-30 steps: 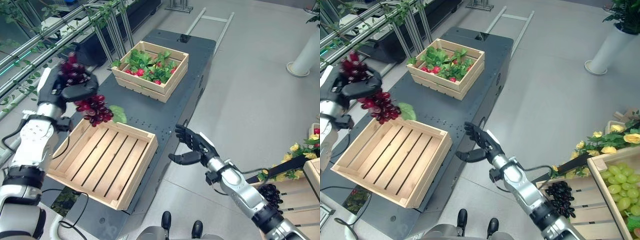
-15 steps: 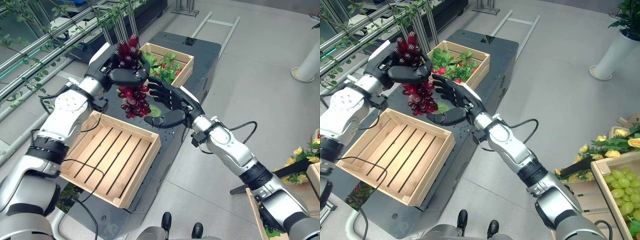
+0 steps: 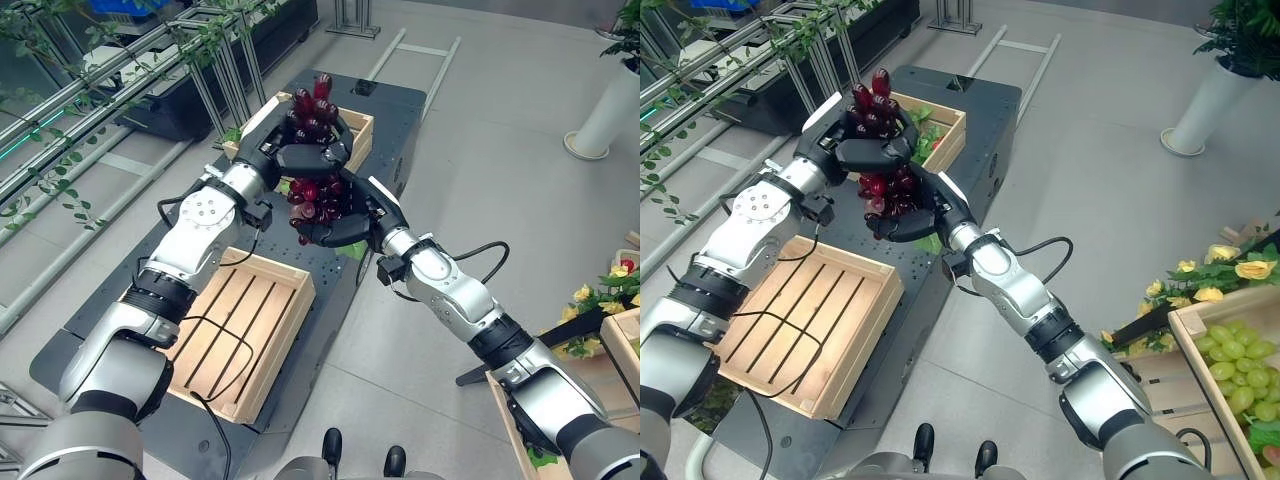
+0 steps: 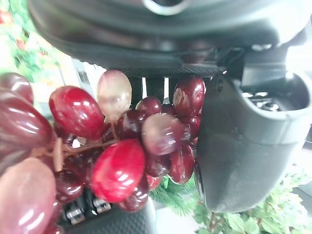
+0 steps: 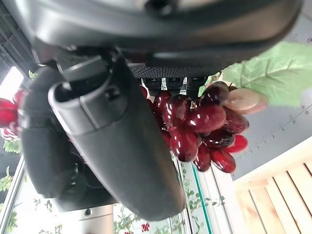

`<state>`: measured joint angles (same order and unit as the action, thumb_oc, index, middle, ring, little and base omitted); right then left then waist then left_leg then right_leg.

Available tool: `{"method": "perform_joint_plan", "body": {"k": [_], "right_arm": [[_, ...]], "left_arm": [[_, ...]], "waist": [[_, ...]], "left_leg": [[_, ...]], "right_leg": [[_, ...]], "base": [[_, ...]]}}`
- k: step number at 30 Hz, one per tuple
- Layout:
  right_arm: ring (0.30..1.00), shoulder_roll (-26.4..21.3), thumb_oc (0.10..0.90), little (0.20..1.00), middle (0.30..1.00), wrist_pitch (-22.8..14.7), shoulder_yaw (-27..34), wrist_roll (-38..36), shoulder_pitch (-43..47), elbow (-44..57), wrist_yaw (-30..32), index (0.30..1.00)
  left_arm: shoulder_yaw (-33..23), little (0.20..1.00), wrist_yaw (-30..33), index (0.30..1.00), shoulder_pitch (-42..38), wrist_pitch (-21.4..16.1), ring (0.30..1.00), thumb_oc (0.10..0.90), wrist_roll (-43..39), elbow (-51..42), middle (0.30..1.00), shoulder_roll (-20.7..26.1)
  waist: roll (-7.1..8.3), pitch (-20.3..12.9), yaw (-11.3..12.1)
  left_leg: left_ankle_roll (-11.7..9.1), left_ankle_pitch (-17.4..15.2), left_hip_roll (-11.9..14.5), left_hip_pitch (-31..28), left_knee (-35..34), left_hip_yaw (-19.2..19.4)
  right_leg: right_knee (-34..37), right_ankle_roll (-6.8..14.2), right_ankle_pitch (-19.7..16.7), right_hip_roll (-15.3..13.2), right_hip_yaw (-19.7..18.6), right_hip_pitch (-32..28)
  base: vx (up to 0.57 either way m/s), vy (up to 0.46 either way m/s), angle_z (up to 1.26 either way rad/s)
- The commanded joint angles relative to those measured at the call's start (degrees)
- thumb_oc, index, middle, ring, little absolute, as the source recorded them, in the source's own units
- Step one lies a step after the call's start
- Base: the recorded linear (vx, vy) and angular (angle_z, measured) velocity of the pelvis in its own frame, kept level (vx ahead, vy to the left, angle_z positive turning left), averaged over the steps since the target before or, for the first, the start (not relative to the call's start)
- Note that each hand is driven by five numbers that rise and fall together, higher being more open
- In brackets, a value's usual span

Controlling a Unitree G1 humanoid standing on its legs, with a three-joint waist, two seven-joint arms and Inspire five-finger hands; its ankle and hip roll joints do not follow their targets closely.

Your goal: Pick up the fruits from the basket on one side to the basket on the other side

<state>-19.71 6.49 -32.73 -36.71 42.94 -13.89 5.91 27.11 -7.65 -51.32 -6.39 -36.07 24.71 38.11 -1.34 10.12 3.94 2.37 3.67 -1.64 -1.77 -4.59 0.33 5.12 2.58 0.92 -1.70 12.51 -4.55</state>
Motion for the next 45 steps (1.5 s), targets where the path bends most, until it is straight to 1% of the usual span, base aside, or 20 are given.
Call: {"method": "perform_joint_plan", "body": {"k": [1,4,6,9,13,15,22,23,24,28,31,37,40,42,43,44,45], "right_arm": [[0.9,5.65,0.8,0.9,0.9,-4.4,0.09,-2.61,5.05,-3.84,2.91,0.9],[0.9,5.49,0.8,0.9,0.9,-4.37,0.49,-3.26,5.96,-4.77,3.92,0.9],[0.9,5.42,0.8,0.9,0.9,-4.02,0.96,-6.51,5.6,-5.0,3.49,0.9],[0.9,5.66,0.8,0.9,0.9,-3.69,1.46,-8.21,4.83,-5.62,3.29,0.9],[0.9,5.57,0.8,0.9,0.9,-4.81,1.79,-10.91,4.51,-7.11,2.79,0.9],[0.9,5.81,0.8,0.9,0.9,-5.28,2.48,-10.98,4.58,-7.51,2.72,0.9],[0.9,6.22,0.8,0.9,0.9,-5.86,2.43,-10.82,4.58,-6.53,3.26,0.9],[0.458,6.38,0.505,0.458,0.458,-6.43,2.48,-11.01,4.68,-6.49,2.93,0.458],[0.3,6.51,0.4,0.3,0.3,-7.09,2.52,-11.11,4.74,-6.48,2.85,0.3],[0.3,6.93,0.4,0.3,0.3,-9.67,3.05,-11.49,4.86,-5.44,3.74,0.3],[0.3,6.92,0.4,0.3,0.3,-11.55,4.0,-10.31,4.78,-4.64,4.94,0.3],[0.3,6.56,0.4,0.3,0.3,-12.77,5.04,-10.1,4.15,-2.63,6.11,0.3],[0.3,6.35,0.4,0.3,0.3,-13.04,5.72,-10.12,3.04,-1.44,6.25,0.3],[0.3,6.18,0.4,0.3,0.3,-13.53,6.16,-10.27,2.14,-1.12,6.31,0.3],[0.3,6.16,0.4,0.3,0.3,-13.57,6.23,-10.24,1.91,-1.03,6.29,0.3],[0.3,6.13,0.4,0.3,0.3,-13.64,6.3,-10.2,1.53,-0.96,6.22,0.3],[0.3,6.15,0.4,0.3,0.3,-13.86,6.29,-10.05,0.68,-0.76,6.26,0.3]], "left_arm": [[0.32,0.3,1.41,0.3,-8.05,-4.81,0.3,0.4,-0.7,3.12,0.3,-3.52],[0.63,0.3,0.77,0.3,-8.65,-5.0,0.3,0.4,-2.01,3.07,0.3,-4.26],[0.3,0.3,0.39,0.3,-8.24,-5.17,0.3,0.4,-2.12,1.97,0.3,-4.47],[-0.11,0.3,-0.42,0.3,-7.87,-5.15,0.3,0.4,-1.91,0.75,0.3,-4.59],[-0.02,0.3,-0.83,0.3,-8.09,-4.0,0.3,0.4,-2.43,-1.9,0.3,-4.49],[0.03,0.3,-1.02,0.3,-7.91,-3.12,0.3,0.4,-2.0,-3.74,0.3,-4.72],[-0.28,0.3,-1.32,0.3,-6.92,-2.61,0.3,0.4,-2.72,-5.72,0.3,-4.78],[-0.4,0.3,-1.49,0.3,-6.8,-2.57,0.3,0.4,-2.97,-6.01,0.3,-4.95],[-0.49,0.3,-1.53,0.3,-6.75,-2.51,0.3,0.4,-2.89,-6.27,0.3,-5.03],[-0.44,0.3,-1.53,0.3,-6.58,-2.7,0.3,0.4,-2.2,-7.2,0.3,-5.36],[-0.62,0.3,-1.22,0.3,-6.53,-2.43,0.3,0.4,-1.2,-7.48,0.3,-5.04],[-1.12,0.3,-0.5,0.3,-5.78,-2.08,0.3,0.4,-0.59,-5.97,0.3,-4.2],[-1.8,0.3,0.87,0.3,-4.92,-2.19,0.3,0.4,-0.07,-4.51,0.3,-3.8],[-2.27,0.3,2.25,0.3,-4.2,-3.24,0.3,0.4,1.55,-2.05,0.3,-3.55],[-2.36,0.465,2.51,0.465,-4.05,-3.25,0.465,0.51,1.67,-1.72,0.465,-3.56],[-2.5,0.804,3.05,0.804,-3.81,-3.13,0.804,0.736,1.98,-1.27,0.804,-3.59],[-2.59,0.9,3.37,0.9,-3.29,-3.0,0.9,0.8,2.53,-0.54,0.9,-3.53]], "waist": [[0.1,-15.13,-0.11],[0.11,-15.23,-0.37],[0.12,-15.32,-0.5],[0.17,-15.4,-0.49],[0.22,-15.51,-0.38],[0.28,-15.53,-0.25],[0.41,-15.53,-0.08],[0.43,-15.58,0.01],[0.45,-15.58,0.05],[0.44,-15.63,0.11],[0.32,-15.58,0.21],[0.16,-15.45,-0.03],[0.09,-15.43,-0.32],[0.08,-15.32,-0.65],[0.09,-15.3,-0.73],[0.09,-15.28,-0.84],[0.08,-15.21,-1.01]], "left_leg": [[-1.15,-2.84,-1.9,0.99,-0.41,-1.02],[-1.12,-3.0,-1.89,0.77,-0.41,-0.71],[-1.11,-3.09,-1.84,0.65,-0.41,-0.49],[-1.05,-3.16,-1.85,0.56,-0.41,-0.42],[-1.05,-3.17,-1.84,0.51,-0.41,-0.36],[-1.02,-3.18,-1.88,0.51,-0.41,-0.49],[-0.96,-3.18,-1.88,0.36,-0.41,-0.57],[-0.94,-3.17,-1.91,0.39,-0.41,-0.67],[-0.93,-3.17,-1.92,0.4,-0.41,-0.69],[-0.87,-3.21,-1.92,0.41,-0.41,-0.71],[-0.84,-3.25,-1.94,0.36,-0.41,-0.81],[-0.78,-3.35,-1.95,0.13,-0.41,-0.73],[-0.78,-3.32,-1.85,0.03,-0.41,-0.44],[-0.78,-3.29,-1.78,0.02,-0.41,-0.31],[-0.78,-3.27,-1.77,0.06,-0.41,-0.28],[-0.78,-3.23,-1.74,0.1,-0.41,-0.22],[-0.76,-3.19,-1.7,0.09,-0.41,-0.11]], "right_leg": [[-0.12,-1.05,-2.4,-0.59,-1.42,2.22],[-0.12,-1.0,-2.48,-0.58,-1.67,2.23],[-0.12,-0.97,-2.49,-0.59,-1.85,2.21],[-0.12,-0.98,-2.47,-0.6,-1.88,2.16],[-0.12,-0.96,-2.46,-0.61,-1.8,2.12],[-0.12,-0.99,-2.44,-0.58,-1.74,2.09],[-0.12,-1.01,-2.35,-0.64,-1.77,1.93],[-0.12,-1.0,-2.33,-0.65,-1.72,1.92],[-0.12,-0.99,-2.31,-0.66,-1.71,1.91],[-0.12,-0.97,-2.27,-0.64,-1.72,1.91],[-0.12,-0.96,-2.26,-0.64,-1.61,1.88],[-0.12,-0.9,-2.24,-0.54,-1.96,1.79],[-0.12,-0.83,-2.31,-0.51,-2.19,1.78],[-0.12,-0.81,-2.44,-0.39,-2.53,1.9],[-0.12,-0.82,-2.46,-0.36,-2.61,1.95],[-0.12,-0.83,-2.49,-0.32,-2.74,2.01],[-0.12,-0.83,-2.57,-0.27,-2.9,2.08]], "base": [[-0.02,-0.004,-0.09],[-0.01,0.003,-0.12],[-0.01,0.003,-0.05],[0.0,0.0,0.0],[0.0,0.0,0.0],[0.0,0.0,0.0],[0.0,0.0,0.0],[0.0,0.0,0.0],[0.0,0.0,0.0],[0.0,0.0,0.0],[0.0,0.0,0.0],[0.0,0.0,0.0],[0.0,0.0,0.0],[0.0,0.0,0.0],[0.0,0.0,0.0],[0.0,0.0,0.0],[0.0,0.0,0.0]]}}
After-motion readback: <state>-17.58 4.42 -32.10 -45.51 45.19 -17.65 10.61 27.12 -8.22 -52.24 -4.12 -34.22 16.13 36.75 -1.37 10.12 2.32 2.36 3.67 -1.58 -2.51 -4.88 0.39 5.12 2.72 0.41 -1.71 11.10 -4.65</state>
